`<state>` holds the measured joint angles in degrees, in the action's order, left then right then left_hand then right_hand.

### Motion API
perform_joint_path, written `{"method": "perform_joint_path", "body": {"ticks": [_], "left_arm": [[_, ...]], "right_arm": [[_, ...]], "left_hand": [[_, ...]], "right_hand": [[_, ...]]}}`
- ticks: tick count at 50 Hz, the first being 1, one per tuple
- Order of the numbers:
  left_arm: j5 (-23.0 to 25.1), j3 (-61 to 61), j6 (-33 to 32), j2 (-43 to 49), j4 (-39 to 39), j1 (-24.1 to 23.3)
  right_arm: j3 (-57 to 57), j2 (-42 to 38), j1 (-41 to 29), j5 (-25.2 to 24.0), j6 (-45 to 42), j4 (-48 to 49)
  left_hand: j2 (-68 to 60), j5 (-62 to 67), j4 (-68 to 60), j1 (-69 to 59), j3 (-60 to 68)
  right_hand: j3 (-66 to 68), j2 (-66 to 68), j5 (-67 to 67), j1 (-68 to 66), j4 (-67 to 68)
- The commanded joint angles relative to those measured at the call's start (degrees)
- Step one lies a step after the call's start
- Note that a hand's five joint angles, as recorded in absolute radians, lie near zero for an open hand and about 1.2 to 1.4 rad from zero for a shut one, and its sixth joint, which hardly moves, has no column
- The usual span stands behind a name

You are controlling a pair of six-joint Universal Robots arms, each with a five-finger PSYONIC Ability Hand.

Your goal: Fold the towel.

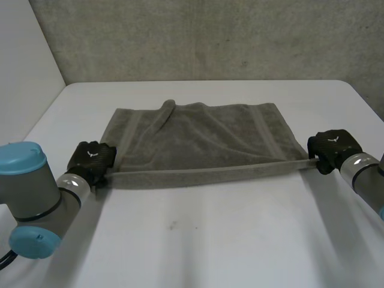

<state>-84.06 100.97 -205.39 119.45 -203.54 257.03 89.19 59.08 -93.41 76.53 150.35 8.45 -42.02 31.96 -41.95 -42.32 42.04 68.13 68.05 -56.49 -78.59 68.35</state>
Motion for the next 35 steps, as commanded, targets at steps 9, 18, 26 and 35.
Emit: {"method": "perform_joint_path", "body": {"ticks": [9,18,26,35], "left_arm": [[-0.75,2.38,-0.1,-2.28,0.51,1.54],[-1.19,7.57,-1.33,-12.22,3.06,0.75],[-1.1,14.52,-6.51,-26.72,13.87,0.31],[-0.67,19.26,-9.85,-40.42,24.67,0.31]], "right_arm": [[0.37,0.85,-0.28,0.11,-0.23,-1.15],[1.6,7.1,-0.37,-0.24,-6.03,-10.39],[5.91,14.39,0.68,-1.3,-15.18,-24.45],[11.09,25.98,4.1,-3.05,-18.77,-32.08]], "left_hand": [[-37.98,38.04,-38.05,-37.68,37.96],[-37.98,38.04,-38.05,-37.68,37.96],[-37.98,38.04,-38.05,-37.68,37.96],[-37.98,38.04,-38.05,-37.68,37.96]], "right_hand": [[11.87,11.95,-13.51,-1.41,11.65],[11.87,11.95,-13.51,-1.41,11.65],[11.87,11.95,-13.51,-1.41,11.65],[11.87,11.95,-13.51,-1.41,11.65]]}}
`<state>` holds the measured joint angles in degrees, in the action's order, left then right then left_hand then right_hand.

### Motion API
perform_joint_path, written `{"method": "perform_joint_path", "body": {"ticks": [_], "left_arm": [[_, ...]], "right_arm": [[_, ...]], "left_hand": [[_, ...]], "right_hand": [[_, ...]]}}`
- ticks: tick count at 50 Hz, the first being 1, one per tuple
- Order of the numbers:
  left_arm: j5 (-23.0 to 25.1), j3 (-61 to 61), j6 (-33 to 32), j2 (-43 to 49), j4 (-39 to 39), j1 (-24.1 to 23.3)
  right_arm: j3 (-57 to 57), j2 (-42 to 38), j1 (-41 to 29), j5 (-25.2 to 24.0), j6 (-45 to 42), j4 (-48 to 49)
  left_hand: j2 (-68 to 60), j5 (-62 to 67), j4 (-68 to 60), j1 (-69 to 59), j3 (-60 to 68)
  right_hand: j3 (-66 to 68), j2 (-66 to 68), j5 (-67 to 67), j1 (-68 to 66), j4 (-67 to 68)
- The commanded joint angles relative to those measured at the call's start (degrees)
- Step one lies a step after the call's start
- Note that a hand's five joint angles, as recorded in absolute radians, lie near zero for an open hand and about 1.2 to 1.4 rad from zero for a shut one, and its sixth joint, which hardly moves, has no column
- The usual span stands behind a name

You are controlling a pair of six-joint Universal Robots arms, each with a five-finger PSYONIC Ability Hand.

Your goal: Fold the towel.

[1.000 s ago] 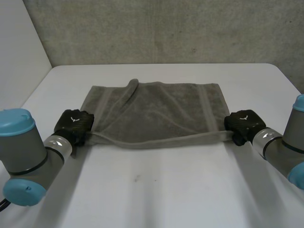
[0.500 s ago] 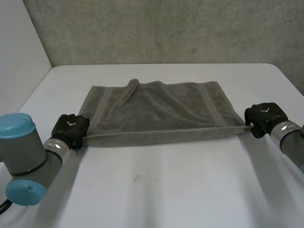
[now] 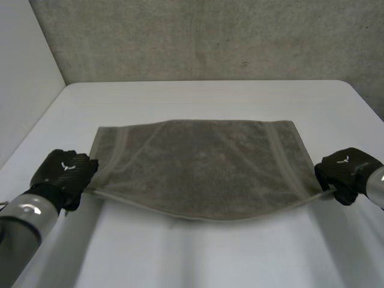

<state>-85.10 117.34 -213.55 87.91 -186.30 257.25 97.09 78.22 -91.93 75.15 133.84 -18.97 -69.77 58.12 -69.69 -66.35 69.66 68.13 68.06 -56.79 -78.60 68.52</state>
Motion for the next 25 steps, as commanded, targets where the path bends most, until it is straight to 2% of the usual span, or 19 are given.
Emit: {"method": "perform_joint_path", "body": {"ticks": [1,8,10,12,13,15,16,18,19,21,25], "left_arm": [[0.47,3.24,-1.7,-10.03,8.4,0.18],[2.14,2.19,-1.61,-9.43,6.39,1.23],[3.89,-0.52,-1.61,-3.84,1.67,1.5],[4.68,-5.16,-1.78,4.33,-3.69,1.58],[4.68,-5.19,-1.78,4.37,-3.72,1.58],[4.25,-11.57,-1.61,12.77,-6.96,1.24],[4.25,-11.61,-1.61,12.81,-6.97,1.23],[4.16,-20.17,-1.52,22.34,-7.68,0.88],[4.16,-20.22,-1.52,22.39,-7.68,0.88],[4.07,-29.14,-1.52,30.52,-7.68,0.62],[3.98,-37.88,-1.34,37.95,-7.59,0.44]], "right_arm": [[3.36,7.99,3.59,-2.89,-2.61,-5.54],[1.78,8.44,5.44,-8.09,-1.65,-4.41],[-0.58,5.04,5.01,-8.7,2.45,0.66],[-5.05,-2.07,3.87,-8.01,7.99,6.9],[-5.07,-2.11,3.86,-8.0,8.02,6.93],[-11.28,-8.84,0.36,-5.47,11.87,10.43],[-11.31,-8.87,0.34,-5.45,11.88,10.44],[-18.57,-17.01,-3.68,-1.43,13.37,12.02],[-18.61,-17.05,-3.7,-1.41,13.38,12.02],[-27.44,-25.1,-6.59,2.97,14.25,12.72],[-34.51,-31.37,-7.74,5.27,14.34,15.63]], "left_hand": [[-10.23,11.88,-10.31,-13.65,10.34],[-10.23,11.88,-10.31,-13.65,10.34],[-10.23,11.88,-10.31,-13.65,10.34],[-10.23,11.88,-10.31,-13.65,10.34],[-10.23,11.88,-10.31,-13.65,10.34],[-10.23,11.88,-10.31,-13.65,10.34],[-10.23,11.88,-10.31,-13.65,10.34],[-10.23,11.88,-10.31,-13.65,10.34],[-10.23,11.88,-10.31,-13.65,10.34],[-10.23,11.88,-10.31,-13.65,10.34],[-10.23,11.88,-10.31,-13.65,10.34]], "right_hand": [[11.87,11.94,-13.21,-1.4,11.48],[11.87,11.94,-13.21,-1.4,11.48],[11.87,11.94,-13.21,-1.4,11.48],[11.87,11.94,-13.21,-1.4,11.48],[11.87,11.94,-13.21,-1.4,11.48],[11.87,11.94,-13.21,-1.4,11.48],[11.87,11.94,-13.21,-1.4,11.48],[11.87,11.94,-13.21,-1.4,11.48],[11.87,11.94,-13.21,-1.4,11.48],[11.87,11.94,-13.21,-1.4,11.48],[11.87,11.94,-13.21,-1.4,11.48]]}}
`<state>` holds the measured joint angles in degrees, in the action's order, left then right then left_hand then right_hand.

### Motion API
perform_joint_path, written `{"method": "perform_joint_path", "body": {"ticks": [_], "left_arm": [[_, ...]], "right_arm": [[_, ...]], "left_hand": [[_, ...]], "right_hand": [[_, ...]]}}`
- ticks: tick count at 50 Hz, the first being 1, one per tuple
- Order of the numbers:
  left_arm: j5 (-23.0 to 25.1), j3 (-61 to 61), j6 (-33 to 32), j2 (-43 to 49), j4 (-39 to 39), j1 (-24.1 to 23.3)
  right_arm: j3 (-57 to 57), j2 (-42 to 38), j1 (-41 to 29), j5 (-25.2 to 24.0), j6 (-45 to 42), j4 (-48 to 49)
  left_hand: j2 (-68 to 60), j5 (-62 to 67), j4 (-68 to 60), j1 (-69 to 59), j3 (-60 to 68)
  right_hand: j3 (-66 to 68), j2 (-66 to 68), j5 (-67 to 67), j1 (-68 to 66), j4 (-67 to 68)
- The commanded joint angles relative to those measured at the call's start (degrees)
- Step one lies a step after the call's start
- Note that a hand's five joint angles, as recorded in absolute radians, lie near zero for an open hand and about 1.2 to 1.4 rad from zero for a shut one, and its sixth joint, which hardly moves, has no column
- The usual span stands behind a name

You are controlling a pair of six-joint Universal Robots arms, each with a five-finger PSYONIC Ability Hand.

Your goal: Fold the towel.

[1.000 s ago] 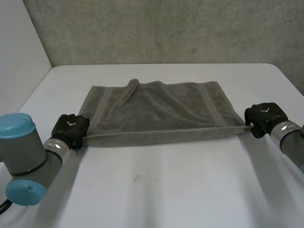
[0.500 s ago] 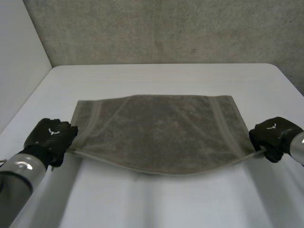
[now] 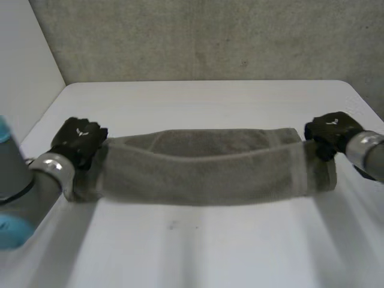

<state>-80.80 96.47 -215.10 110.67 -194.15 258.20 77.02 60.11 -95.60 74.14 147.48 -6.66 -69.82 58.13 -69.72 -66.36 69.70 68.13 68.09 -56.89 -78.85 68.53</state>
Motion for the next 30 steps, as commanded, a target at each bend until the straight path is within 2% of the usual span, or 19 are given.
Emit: {"method": "perform_joint_path", "body": {"ticks": [1,3,6,16,17,18,19,20,21,22,26,30], "left_arm": [[-0.32,-21.36,0.21,18.4,0.35,-0.59],[-0.33,-29.37,0.21,24.47,1.14,-0.85],[-0.67,-36.23,0.29,29.66,2.8,-1.12],[-4.72,-48.91,0.47,39.17,7.82,-2.26],[-4.72,-49.0,0.64,39.27,7.82,-2.35],[-4.72,-49.0,0.64,39.27,7.82,-2.35],[-4.98,-48.92,0.82,39.18,7.99,-2.61],[-4.98,-48.74,1.08,38.83,8.08,-3.05],[-4.98,-48.74,1.08,38.83,8.08,-3.05],[-5.07,-48.39,1.61,38.31,8.26,-3.66],[-5.51,-45.75,3.46,34.96,8.96,-4.11],[-7.0,-37.09,7.14,25.33,10.28,-4.02]], "right_arm": [[-17.14,-15.96,-4.33,6.71,0.79,5.76],[-22.42,-20.54,-5.21,8.12,2.1,11.55],[-26.29,-23.88,-5.39,10.14,2.63,14.65],[-33.77,-29.69,-6.26,10.5,2.81,16.77],[-34.04,-30.22,-6.53,10.67,2.64,16.77],[-34.05,-30.22,-6.53,10.67,2.64,16.77],[-33.78,-30.4,-6.96,11.02,2.29,16.77],[-33.17,-30.05,-7.67,11.29,2.02,16.77],[-33.17,-30.05,-7.67,11.29,2.02,16.77],[-32.12,-29.44,-8.46,11.38,2.11,16.68],[-28.16,-25.04,-9.17,11.38,2.37,16.51],[-17.48,-14.44,-8.9,10.94,3.07,16.59]], "left_hand": [[-10.18,11.87,-10.28,-13.64,10.3],[-10.18,11.87,-10.28,-13.64,10.3],[-10.18,11.87,-10.28,-13.64,10.3],[-10.18,11.87,-10.28,-13.64,10.3],[20.93,-19.25,20.84,17.48,-20.82],[21.25,-19.56,21.15,17.79,-21.13],[59.82,-58.13,59.72,56.36,-59.7],[53.82,-52.13,53.72,50.36,-53.71],[53.71,-52.03,53.62,50.26,-53.6],[59.82,-58.13,59.72,56.36,-59.7],[59.82,-58.13,59.72,56.36,-59.7],[59.82,-58.13,59.72,56.36,-59.7]], "right_hand": [[11.87,11.91,-13.11,-1.15,11.47],[11.87,11.91,-13.11,-1.15,11.47],[11.87,11.91,-13.11,-1.15,11.47],[11.87,11.91,-13.11,-1.15,11.47],[-21.21,-21.17,19.97,31.93,-21.61],[-21.54,-21.5,20.3,32.26,-21.94],[-58.13,-58.09,56.89,68.85,-58.53],[-58.13,-58.09,56.89,68.85,-58.53],[-58.13,-58.09,56.89,68.85,-58.53],[-58.13,-58.09,56.89,68.85,-58.53],[-58.13,-58.09,56.89,68.85,-58.53],[-58.13,-58.09,56.89,68.85,-58.53]]}}
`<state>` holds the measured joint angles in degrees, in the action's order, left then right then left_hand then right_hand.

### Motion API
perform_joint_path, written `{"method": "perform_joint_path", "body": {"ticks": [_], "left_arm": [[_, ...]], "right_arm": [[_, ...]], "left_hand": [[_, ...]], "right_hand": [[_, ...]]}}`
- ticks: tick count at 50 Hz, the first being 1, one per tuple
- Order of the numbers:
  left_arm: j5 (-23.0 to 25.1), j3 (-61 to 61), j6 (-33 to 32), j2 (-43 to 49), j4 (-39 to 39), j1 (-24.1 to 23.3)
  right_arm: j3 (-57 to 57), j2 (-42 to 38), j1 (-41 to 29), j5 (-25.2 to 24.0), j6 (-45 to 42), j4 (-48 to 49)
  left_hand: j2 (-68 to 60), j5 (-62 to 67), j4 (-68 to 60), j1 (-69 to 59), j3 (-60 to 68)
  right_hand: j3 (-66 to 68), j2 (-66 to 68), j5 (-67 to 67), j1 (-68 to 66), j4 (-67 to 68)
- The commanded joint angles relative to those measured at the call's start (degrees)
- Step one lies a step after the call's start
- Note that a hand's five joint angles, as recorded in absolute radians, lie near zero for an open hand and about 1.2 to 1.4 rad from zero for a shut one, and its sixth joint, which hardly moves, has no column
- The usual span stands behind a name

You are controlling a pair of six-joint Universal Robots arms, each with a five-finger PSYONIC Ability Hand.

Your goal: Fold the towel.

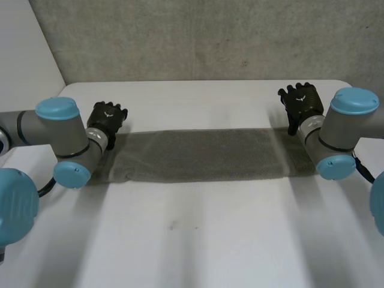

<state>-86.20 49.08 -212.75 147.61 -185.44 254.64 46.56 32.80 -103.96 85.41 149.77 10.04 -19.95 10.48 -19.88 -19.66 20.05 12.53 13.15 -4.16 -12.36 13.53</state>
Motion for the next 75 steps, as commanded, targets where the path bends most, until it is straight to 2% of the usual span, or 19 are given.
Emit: {"method": "perform_joint_path", "body": {"ticks": [1,4,6,7,9,15,20,23,28,34,36,45,47,48,49,61,69,71,75], "left_arm": [[-1.77,14.16,5.93,-15.39,1.57,-0.37],[-1.77,18.33,6.82,-19.47,1.57,-0.2],[-1.6,27.34,8.04,-26.99,0.87,0.15],[-1.6,27.38,8.05,-27.03,0.87,0.15],[-1.51,35.34,8.49,-33.15,-1.05,0.42],[-1.25,45.67,8.49,-38.72,-5.72,0.59],[-1.07,54.0,8.49,-41.35,-11.87,0.42],[-1.07,54.89,8.58,-41.62,-12.84,0.42],[-1.16,56.65,9.28,-41.44,-15.3,0.51],[-1.16,56.83,10.33,-41.09,-15.39,0.42],[-1.16,57.0,11.03,-41.0,-15.48,0.59],[-1.07,57.09,11.83,-40.82,-15.48,0.42],[-1.16,57.09,11.83,-40.91,-15.48,0.5],[-1.16,57.09,11.83,-40.91,-15.48,0.51],[-1.16,57.09,11.83,-40.83,-15.48,0.51],[-1.07,57.71,11.83,-40.91,-15.57,0.68],[-1.07,58.15,11.83,-41.09,-15.57,0.68],[-1.07,58.41,11.83,-41.26,-15.57,0.86],[-1.07,58.5,11.83,-41.44,-15.57,1.03]], "right_arm": [[17.03,16.73,-0.54,-0.77,0.7,-0.11],[20.94,20.38,-0.45,-1.03,0.61,-0.29],[27.94,26.85,-0.45,-0.77,0.61,-0.55],[27.97,26.88,-0.45,-0.77,0.61,-0.55],[33.66,31.08,-0.01,-0.77,0.35,-1.16],[39.75,34.53,2.63,-0.95,0.35,-5.12],[44.4,34.01,4.82,-3.13,0.44,-5.74],[44.93,33.21,5.44,-4.46,0.08,-4.77],[44.58,26.11,7.02,-8.32,-0.35,1.46],[43.35,22.57,7.9,-8.77,-0.36,3.32],[42.21,21.35,8.16,-8.86,-0.36,3.67],[40.71,19.76,8.25,-8.68,-0.44,3.76],[40.54,19.41,8.25,-8.68,-0.53,3.84],[40.28,19.15,8.25,-8.51,-0.53,4.02],[40.01,18.97,8.34,-8.24,-0.53,4.45],[39.31,19.06,12.29,-7.98,-0.27,4.64],[36.41,19.59,20.91,-7.71,-1.76,0.86],[34.13,20.11,25.89,-7.63,-5.26,-1.68],[32.29,21.16,28.46,-7.71,-8.61,-3.09]], "left_hand": [[9.95,-10.48,9.88,9.66,-10.05],[9.95,-10.48,9.88,9.66,-10.05],[9.95,-10.48,9.88,9.66,-10.05],[9.95,-10.48,9.88,9.66,-10.05],[9.95,-10.48,9.88,9.66,-10.05],[9.95,-10.48,9.88,9.66,-10.05],[9.95,-10.48,9.88,9.66,-10.05],[9.95,-10.48,9.88,9.66,-10.05],[9.95,-10.48,9.88,9.66,-10.05],[9.95,-10.48,9.88,9.66,-10.05],[9.95,-10.48,9.88,9.66,-10.05],[9.95,-10.48,9.88,9.66,-10.05],[9.95,-10.48,9.88,9.66,-10.05],[9.95,-10.48,9.88,9.66,-10.05],[9.95,-10.48,9.88,9.66,-10.05],[9.95,-10.48,9.88,9.66,-10.05],[9.95,-10.48,9.88,9.66,-10.05],[9.95,-10.48,9.88,9.66,-10.05],[9.95,-10.48,9.88,9.66,-10.05]], "right_hand": [[-2.53,-3.15,4.16,2.36,-3.53],[-2.53,-3.15,4.16,2.36,-3.53],[-2.53,-3.15,4.16,2.36,-3.53],[-2.53,-3.15,4.16,2.36,-3.53],[-2.53,-3.15,4.16,2.36,-3.53],[-2.53,-3.15,4.16,2.36,-3.53],[10.31,9.69,-8.68,-10.48,9.31],[15.22,14.6,-13.59,-15.39,14.22],[28.48,27.86,-26.85,-28.65,27.48],[30.86,30.24,-29.23,-31.03,29.86],[35.71,35.09,-34.08,-35.88,34.71],[40.11,39.49,-38.48,-40.28,39.11],[44.99,44.37,-43.36,-45.16,43.99],[59.98,59.36,-58.35,-60.15,58.98],[67.4,66.78,-65.77,-67.57,66.4],[67.47,66.85,-65.84,-67.64,66.47],[67.47,66.85,-65.84,-67.64,66.47],[67.47,66.85,-65.84,-67.64,66.47],[67.47,66.85,-65.84,-67.64,66.47]]}}
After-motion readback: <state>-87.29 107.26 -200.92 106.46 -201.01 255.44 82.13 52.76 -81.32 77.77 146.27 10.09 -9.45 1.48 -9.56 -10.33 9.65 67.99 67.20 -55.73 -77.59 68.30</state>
